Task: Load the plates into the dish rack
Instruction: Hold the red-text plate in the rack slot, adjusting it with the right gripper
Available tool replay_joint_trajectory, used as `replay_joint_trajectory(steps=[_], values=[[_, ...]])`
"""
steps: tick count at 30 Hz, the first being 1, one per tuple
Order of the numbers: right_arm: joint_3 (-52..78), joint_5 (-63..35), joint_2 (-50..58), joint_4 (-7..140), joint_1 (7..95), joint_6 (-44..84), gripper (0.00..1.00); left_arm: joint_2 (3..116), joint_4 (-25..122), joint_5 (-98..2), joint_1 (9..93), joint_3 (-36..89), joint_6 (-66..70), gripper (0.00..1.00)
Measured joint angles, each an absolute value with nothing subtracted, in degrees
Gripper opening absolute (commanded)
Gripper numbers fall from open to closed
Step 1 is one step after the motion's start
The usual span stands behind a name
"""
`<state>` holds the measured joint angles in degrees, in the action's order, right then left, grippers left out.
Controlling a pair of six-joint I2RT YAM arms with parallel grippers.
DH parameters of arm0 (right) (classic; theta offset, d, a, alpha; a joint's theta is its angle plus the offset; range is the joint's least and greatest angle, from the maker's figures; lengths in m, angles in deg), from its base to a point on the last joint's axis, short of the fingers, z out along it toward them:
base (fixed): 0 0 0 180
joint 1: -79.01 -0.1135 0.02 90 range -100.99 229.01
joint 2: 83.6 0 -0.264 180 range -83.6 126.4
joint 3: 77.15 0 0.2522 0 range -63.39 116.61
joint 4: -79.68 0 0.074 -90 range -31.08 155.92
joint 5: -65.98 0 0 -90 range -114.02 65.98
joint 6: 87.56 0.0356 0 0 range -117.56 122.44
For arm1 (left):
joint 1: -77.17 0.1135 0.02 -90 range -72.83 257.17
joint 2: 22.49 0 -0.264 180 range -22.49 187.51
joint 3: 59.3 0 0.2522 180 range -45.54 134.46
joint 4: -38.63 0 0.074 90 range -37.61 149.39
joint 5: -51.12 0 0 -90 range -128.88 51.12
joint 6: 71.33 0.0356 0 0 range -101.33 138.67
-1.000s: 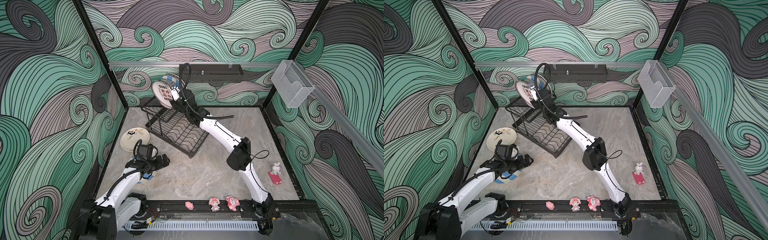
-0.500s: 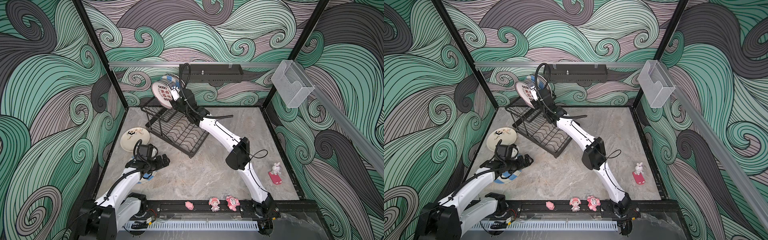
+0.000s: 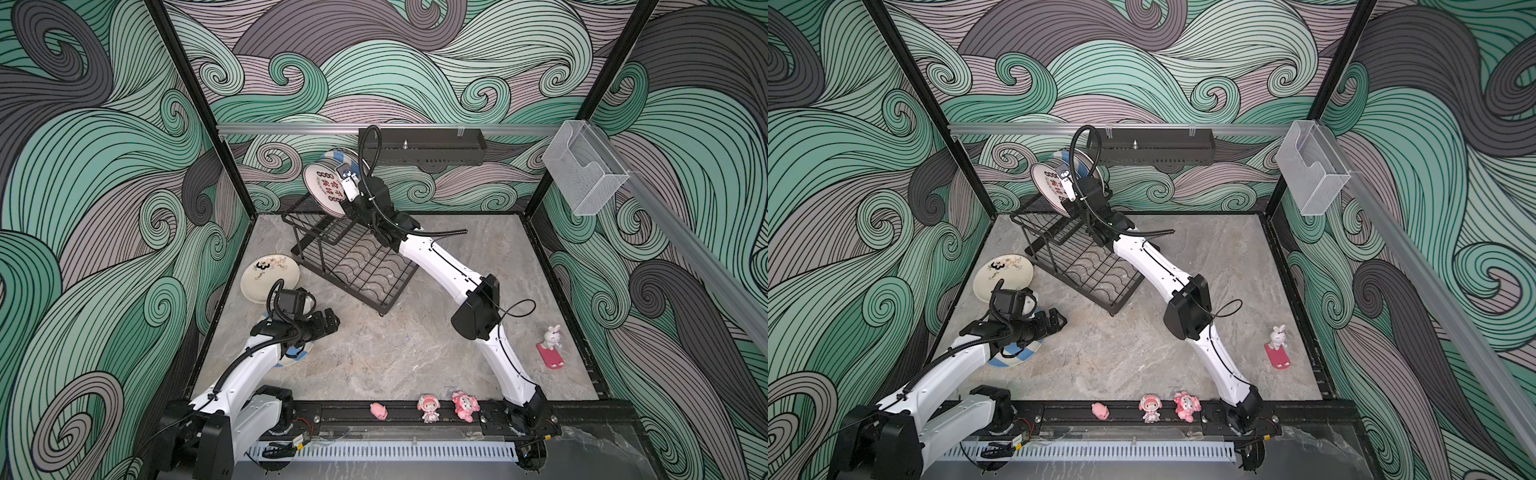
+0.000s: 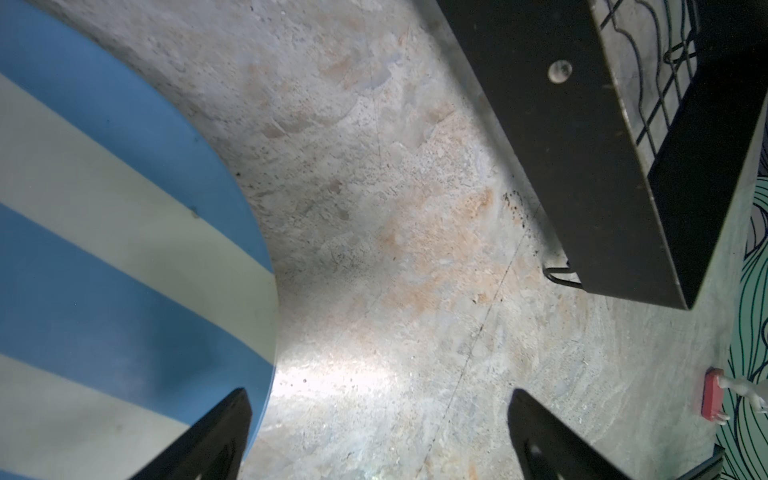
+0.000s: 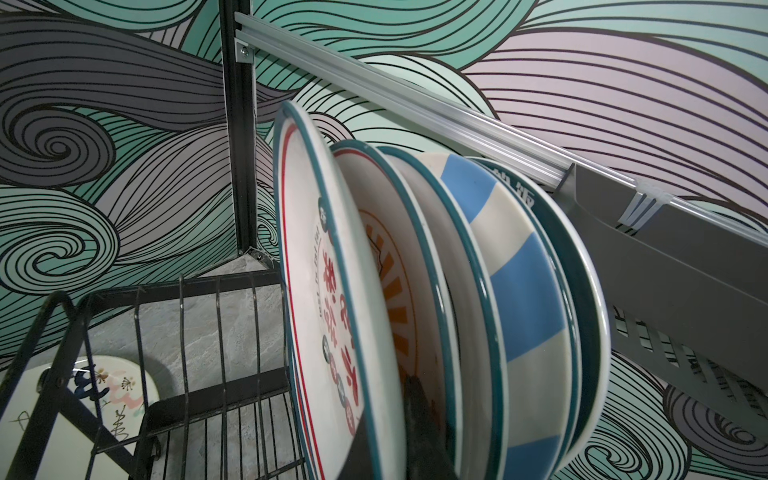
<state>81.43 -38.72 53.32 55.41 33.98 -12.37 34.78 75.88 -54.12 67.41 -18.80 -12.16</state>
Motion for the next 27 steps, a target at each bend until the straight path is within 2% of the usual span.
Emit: replay_joint_trajectory(steps=[10, 27], values=[[71.9, -37.6, 46.5, 59.5, 34.1, -11.4, 0.00, 34.8, 75.9, -54.2, 67.4, -18.8, -12.2, 0.99], [75.8, -34.0, 47.1, 60.8, 34.3, -9.1, 0.00, 34.8, 75.9, -54.4, 67.4, -18.8, -12.2, 0.98]])
